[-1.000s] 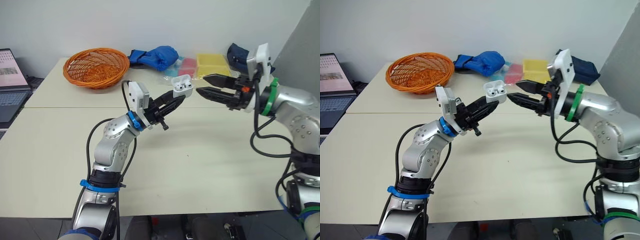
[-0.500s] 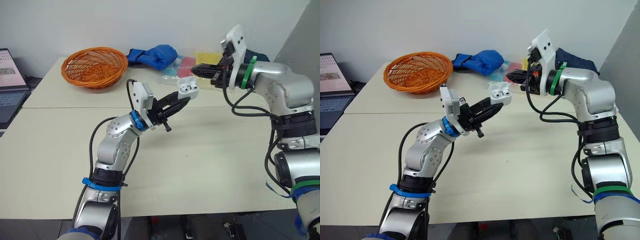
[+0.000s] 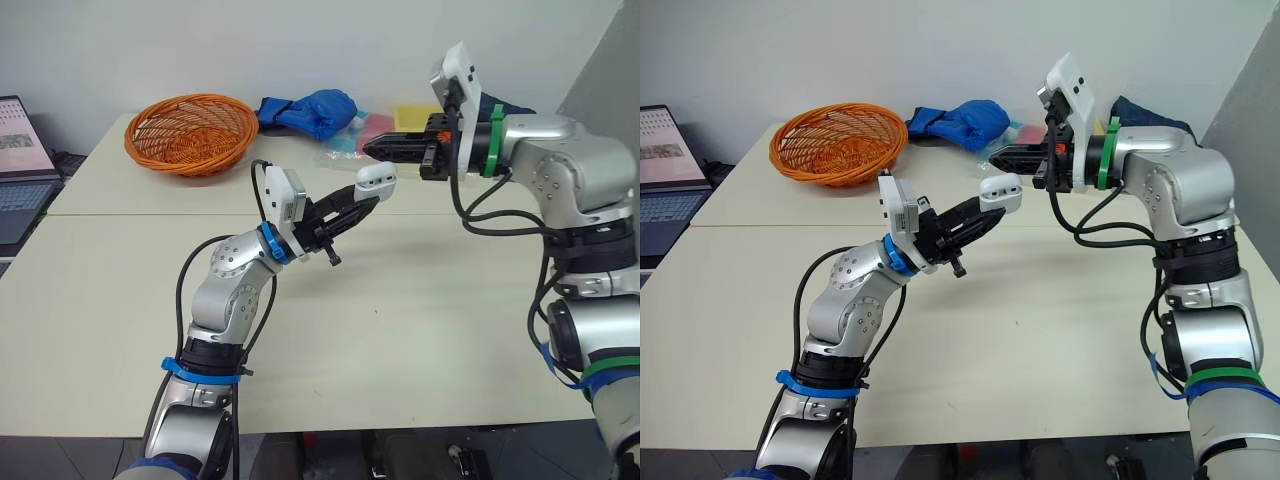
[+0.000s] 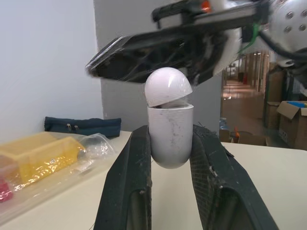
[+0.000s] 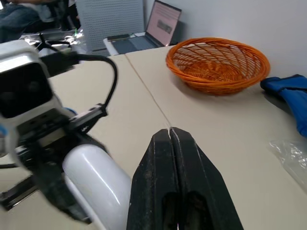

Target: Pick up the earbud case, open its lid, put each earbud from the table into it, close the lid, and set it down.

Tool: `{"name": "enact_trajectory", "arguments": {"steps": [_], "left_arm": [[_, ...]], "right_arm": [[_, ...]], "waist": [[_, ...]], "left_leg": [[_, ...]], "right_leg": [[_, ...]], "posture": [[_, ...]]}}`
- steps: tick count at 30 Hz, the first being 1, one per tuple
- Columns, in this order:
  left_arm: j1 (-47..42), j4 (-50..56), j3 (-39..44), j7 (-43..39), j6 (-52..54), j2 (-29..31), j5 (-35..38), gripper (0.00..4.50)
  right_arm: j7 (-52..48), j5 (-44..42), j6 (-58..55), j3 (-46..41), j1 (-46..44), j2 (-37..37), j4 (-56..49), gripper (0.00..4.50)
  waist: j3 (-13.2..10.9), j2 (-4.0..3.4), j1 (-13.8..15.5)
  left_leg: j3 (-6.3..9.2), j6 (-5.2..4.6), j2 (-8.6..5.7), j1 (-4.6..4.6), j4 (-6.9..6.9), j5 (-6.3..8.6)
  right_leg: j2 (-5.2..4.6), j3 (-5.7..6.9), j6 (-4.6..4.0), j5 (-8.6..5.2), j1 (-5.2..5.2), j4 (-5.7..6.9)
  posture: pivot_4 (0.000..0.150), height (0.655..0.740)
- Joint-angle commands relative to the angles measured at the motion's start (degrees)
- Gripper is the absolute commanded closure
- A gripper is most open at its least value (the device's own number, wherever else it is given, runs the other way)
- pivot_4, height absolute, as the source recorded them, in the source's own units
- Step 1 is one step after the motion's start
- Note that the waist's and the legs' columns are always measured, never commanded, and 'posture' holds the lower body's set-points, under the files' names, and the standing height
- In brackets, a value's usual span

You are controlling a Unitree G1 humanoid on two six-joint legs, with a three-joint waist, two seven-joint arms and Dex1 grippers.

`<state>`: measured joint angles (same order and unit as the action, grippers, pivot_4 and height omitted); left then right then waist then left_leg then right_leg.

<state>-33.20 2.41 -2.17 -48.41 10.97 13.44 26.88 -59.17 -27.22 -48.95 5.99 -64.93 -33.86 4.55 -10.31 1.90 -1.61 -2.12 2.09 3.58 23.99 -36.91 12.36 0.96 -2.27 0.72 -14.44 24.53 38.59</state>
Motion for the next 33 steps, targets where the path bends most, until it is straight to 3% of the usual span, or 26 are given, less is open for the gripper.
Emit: {"name": "enact_trajectory", "arguments": {"steps": [1, 16, 21, 23, 24, 28, 33], "left_arm": [[-1.16, 1.29, -0.01, 0.04, -0.85, -0.3, 0.26, 3.77], [-4.21, -0.74, 1.77, 1.48, 2.17, -2.23, 2.83, 3.77], [-3.41, -3.11, 0.71, 0.48, 5.05, 0.63, 1.01, 3.77], [-3.15, -3.33, -0.2, -0.43, 9.48, 2.58, 1.61, 3.77], [-3.19, -2.97, 1.37, 0.03, 17.07, 2.98, 6.85, 3.77], [-4.36, -5.11, 6.53, 2.2, 41.6, 5.13, 21.21, 3.77], [-3.04, -10.85, 9.46, 12.08, 52.26, 3.08, 21.69, 3.77]], "right_arm": [[-0.71, -1.38, -1.13, -1.03, 0.51, -1.02, -3.75, 4.48], [9.19, 3.71, 3.98, -0.66, 9.96, -1.56, -14.58, 4.48], [10.8, 0.17, 11.11, -10.35, 10.3, -0.13, -12.38, 4.48], [8.0, -0.16, 14.04, -11.52, 12.37, -2.01, -13.63, 4.11], [6.64, -1.34, 13.54, -12.0, 14.23, -3.1, -15.27, 3.99], [2.28, -2.83, 14.39, -10.31, 27.6, -6.13, -22.64, 2.63], [-0.7, -0.67, 21.09, -8.43, 39.94, -7.22, -24.65, 0.85]], "waist": [[0.0, 0.0, -0.02], [0.0, 0.0, -0.07], [0.0, 0.0, -0.07], [0.0, 0.0, -0.08], [0.0, 0.0, -0.08], [0.03, 0.05, -0.11], [-0.04, -0.02, -0.28]], "left_leg": [[0.0, 0.0, 0.0, 0.0, 0.0, 0.0], [0.01, 0.0, 0.0, -0.03, 0.0, 0.0], [-0.03, 0.0, -0.03, -0.05, -0.04, 0.0], [0.0, 0.0, -0.02, -0.06, -0.03, 0.0], [0.01, 0.0, -0.02, -0.07, -0.02, 0.0], [0.11, 0.0, 0.02, -0.06, 0.03, 0.0], [0.2, 0.0, -0.08, -0.11, -0.06, 0.0]], "right_leg": [[0.0, 0.0, 0.0, 0.0, 0.0, 0.01], [0.02, 0.0, 0.01, 0.0, 0.0, 0.06], [0.01, -0.02, 0.02, 0.01, -0.01, 0.06], [0.02, -0.01, 0.02, 0.0, -0.02, 0.07], [0.03, 0.0, 0.02, 0.0, -0.03, 0.06], [0.03, 0.09, 0.02, -0.01, -0.1, -0.03], [-0.03, 0.08, 0.08, -0.04, -0.13, 0.08]], "posture": [[0.15, 0.74], [0.15, 0.74], [0.15, 0.74], [0.15, 0.74], [0.15, 0.74], [0.15, 0.74], [0.15, 0.74]]}}
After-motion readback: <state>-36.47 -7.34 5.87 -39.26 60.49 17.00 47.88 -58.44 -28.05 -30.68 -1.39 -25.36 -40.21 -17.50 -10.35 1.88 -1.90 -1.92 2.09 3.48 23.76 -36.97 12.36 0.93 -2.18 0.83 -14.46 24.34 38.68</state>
